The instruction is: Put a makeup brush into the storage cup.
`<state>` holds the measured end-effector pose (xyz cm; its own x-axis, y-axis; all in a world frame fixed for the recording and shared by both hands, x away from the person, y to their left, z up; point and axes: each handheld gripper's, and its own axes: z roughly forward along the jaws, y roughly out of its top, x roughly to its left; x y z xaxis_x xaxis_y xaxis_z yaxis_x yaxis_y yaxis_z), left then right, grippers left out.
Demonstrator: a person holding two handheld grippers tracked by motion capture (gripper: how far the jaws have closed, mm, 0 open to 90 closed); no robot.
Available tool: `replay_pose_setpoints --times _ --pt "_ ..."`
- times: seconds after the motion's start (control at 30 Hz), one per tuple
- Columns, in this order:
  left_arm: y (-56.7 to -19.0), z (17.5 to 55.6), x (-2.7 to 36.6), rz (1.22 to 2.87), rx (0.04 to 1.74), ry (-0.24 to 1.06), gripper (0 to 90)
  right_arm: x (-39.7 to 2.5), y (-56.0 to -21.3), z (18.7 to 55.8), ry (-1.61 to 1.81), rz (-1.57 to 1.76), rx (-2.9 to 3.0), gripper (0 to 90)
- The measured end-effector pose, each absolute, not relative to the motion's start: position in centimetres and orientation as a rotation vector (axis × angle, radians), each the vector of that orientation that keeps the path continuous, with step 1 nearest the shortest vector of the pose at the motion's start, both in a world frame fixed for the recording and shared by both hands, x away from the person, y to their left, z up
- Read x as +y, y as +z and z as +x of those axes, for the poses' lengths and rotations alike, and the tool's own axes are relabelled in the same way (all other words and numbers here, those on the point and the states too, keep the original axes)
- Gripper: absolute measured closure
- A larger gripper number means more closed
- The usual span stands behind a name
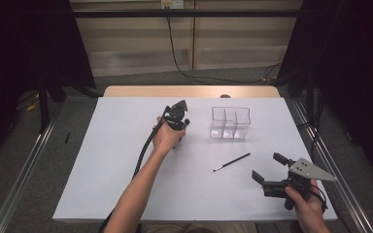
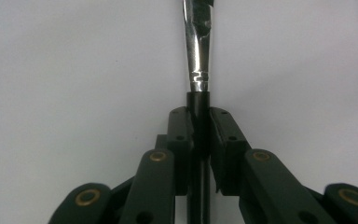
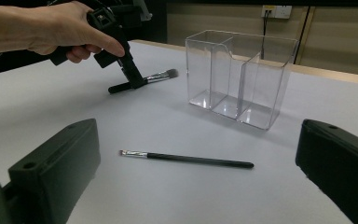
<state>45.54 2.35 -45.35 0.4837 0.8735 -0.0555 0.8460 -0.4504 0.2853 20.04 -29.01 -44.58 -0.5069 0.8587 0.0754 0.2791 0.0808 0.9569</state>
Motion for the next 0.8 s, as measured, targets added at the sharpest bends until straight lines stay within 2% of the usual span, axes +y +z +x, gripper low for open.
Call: replay_pose_setpoints --times 0.2,0.8 --pt "-45.4 45.4 2.5 2.456 1.441 0.152 79.7 -29.0 -44.6 20.0 1.444 1.123 1.837 0.0" --pt "-45.4 45.2 4.7 2.310 1.339 0.099 79.7 -29.0 -44.6 20.1 1.443 1.121 1.844 0.0"
